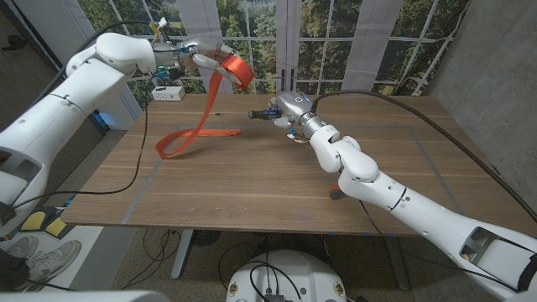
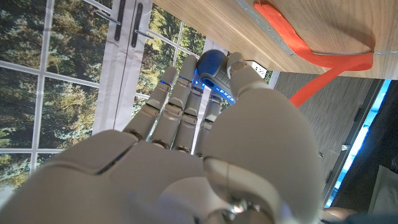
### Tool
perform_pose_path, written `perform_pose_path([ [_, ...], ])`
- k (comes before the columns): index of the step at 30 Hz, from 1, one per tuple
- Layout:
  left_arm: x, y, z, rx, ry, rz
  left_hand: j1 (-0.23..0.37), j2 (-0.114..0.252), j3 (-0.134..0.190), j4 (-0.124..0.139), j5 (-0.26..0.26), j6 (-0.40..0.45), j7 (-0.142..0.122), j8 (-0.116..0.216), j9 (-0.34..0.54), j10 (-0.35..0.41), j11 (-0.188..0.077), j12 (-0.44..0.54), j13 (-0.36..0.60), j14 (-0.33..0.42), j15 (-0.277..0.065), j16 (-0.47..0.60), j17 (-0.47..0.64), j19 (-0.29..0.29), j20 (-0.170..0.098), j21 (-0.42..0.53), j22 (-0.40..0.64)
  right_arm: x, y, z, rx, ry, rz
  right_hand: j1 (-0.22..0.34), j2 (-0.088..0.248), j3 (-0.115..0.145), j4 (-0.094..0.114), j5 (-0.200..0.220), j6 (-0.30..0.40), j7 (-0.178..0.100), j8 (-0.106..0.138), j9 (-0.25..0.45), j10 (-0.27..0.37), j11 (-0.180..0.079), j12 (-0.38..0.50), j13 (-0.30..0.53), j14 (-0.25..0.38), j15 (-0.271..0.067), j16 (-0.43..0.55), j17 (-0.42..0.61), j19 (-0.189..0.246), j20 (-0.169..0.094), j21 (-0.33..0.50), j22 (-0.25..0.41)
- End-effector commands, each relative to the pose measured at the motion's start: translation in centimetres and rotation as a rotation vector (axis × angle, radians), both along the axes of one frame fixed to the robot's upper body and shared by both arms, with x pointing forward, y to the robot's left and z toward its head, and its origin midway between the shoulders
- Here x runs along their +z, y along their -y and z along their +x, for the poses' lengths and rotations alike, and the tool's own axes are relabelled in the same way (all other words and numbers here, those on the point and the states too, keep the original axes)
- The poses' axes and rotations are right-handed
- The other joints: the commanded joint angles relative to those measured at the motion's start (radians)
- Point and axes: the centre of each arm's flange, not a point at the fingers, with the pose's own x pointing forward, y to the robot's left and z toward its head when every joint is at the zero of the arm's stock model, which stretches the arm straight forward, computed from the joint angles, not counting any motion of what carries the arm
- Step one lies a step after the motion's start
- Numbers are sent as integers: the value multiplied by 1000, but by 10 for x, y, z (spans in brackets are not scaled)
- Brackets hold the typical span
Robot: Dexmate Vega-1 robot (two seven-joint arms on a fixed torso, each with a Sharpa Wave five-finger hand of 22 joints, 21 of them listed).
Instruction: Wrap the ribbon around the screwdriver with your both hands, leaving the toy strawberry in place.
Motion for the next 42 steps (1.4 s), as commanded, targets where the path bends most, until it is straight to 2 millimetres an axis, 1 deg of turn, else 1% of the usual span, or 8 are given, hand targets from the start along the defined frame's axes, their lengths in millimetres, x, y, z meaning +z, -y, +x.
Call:
perform_pose_path([
  [1,12,23,-8,-30,46,2,-18,58,41,31,4,122,117,86,57,169,29,221,204,10,-133,2,3,6,5,9,6,13,-10,0,32,-12,21,33,40,11,4,2,224,1,27,2,114,-40,35,74,11,-97,-2,4,3,11,3,2],
  [9,17,35,-10,-44,57,15,-21,57,42,32,6,121,116,86,55,167,32,221,206,11,-132,0,6,8,2,12,6,20,-19,2,13,-10,34,34,39,12,2,1,226,5,27,1,121,-36,39,75,14,-95,-4,6,3,12,5,2],
  [16,21,39,-13,-52,74,12,-22,55,44,31,6,120,117,86,54,167,30,221,205,12,-134,-2,6,10,2,14,6,25,-26,6,-16,-1,27,34,38,14,2,0,230,6,28,1,125,-36,41,75,21,-93,-6,6,7,13,7,2],
  [20,26,43,-16,-59,86,18,-21,55,44,30,7,120,117,87,53,167,30,221,204,11,-133,-1,9,10,2,15,6,28,-29,13,-61,6,32,33,37,13,2,-1,229,3,28,0,124,-38,41,76,25,-92,-4,9,8,13,8,2],
  [22,26,44,-16,-69,82,12,-21,55,44,30,7,120,115,87,53,168,30,222,205,11,-134,-1,11,10,2,15,7,29,-28,15,-61,2,40,33,37,14,2,-1,229,2,28,0,127,-38,42,75,24,-93,-6,8,9,13,9,2],
  [28,32,47,-22,-81,91,28,-24,54,46,31,8,120,114,88,52,167,31,222,204,12,-133,-4,10,10,2,16,7,29,-24,30,-89,-20,31,32,36,14,2,-2,229,2,27,-1,127,-42,42,75,26,-93,-8,10,10,13,10,3],
  [33,32,49,-22,-118,80,9,-24,54,46,30,8,119,115,89,53,168,25,221,202,12,-133,-5,13,9,3,17,7,28,-19,41,-109,-38,56,32,36,14,2,-3,229,2,27,0,127,-41,43,76,26,-93,-9,13,11,13,11,3],
  [42,29,61,-22,-181,59,8,-24,52,49,28,10,119,112,90,51,171,30,223,202,15,-132,-6,14,8,3,19,7,30,-13,56,-154,-46,85,31,35,15,2,-3,229,2,28,0,127,-40,43,75,29,-93,-13,13,10,14,12,3],
])
